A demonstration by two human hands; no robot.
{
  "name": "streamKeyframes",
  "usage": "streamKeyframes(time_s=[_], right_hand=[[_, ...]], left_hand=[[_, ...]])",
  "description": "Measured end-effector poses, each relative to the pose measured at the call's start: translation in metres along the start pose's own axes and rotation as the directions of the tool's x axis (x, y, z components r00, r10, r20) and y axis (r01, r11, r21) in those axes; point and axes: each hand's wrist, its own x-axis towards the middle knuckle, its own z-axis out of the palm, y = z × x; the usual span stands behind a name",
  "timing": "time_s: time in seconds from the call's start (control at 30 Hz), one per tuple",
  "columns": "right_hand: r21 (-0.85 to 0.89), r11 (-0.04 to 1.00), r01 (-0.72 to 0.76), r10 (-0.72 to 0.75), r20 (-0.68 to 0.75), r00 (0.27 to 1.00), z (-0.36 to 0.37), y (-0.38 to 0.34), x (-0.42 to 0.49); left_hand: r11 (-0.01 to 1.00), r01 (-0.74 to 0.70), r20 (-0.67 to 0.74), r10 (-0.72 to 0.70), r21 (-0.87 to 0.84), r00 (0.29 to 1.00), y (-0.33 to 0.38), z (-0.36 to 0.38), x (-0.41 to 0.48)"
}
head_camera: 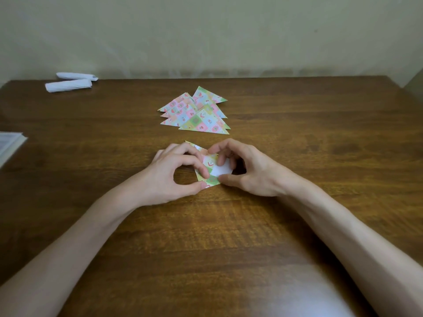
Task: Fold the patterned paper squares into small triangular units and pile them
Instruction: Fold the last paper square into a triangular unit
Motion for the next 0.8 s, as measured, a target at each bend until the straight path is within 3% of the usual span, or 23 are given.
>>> streamKeyframes(time_s=[0.4,0.5,0.63,0.7,0.8], right_hand=[[-0.041,0.999,0.005,-0.006,-0.015,1.0,0.003,0.0,0.003],[0.039,0.999,0.016,-0.016,-0.006,1.0,-0.002,0.001,0.001],[0.172,0.983,0.071,-0.034,-0.205,0.978,-0.008,0.004,-0.001],[0.1,0.99,0.097,-0.063,-0.296,0.953,-0.009,0.006,0.0],[-0.125,0.984,0.123,-0.153,-0.267,0.952,-0.006,0.009,-0.001]], left_hand=[[0.999,-0.023,-0.054,0.024,0.033,0.998,0.002,-0.002,-0.003],[0.997,-0.052,-0.087,0.057,0.052,0.995,0.003,0.001,-0.006],[0.998,-0.07,-0.113,0.07,0.004,0.991,0.005,0.0,-0.008],[0.995,-0.085,-0.096,0.08,-0.049,0.992,0.008,-0.003,-0.007],[0.981,-0.075,-0.023,0.072,-0.18,0.997,0.012,-0.008,-0.01]])
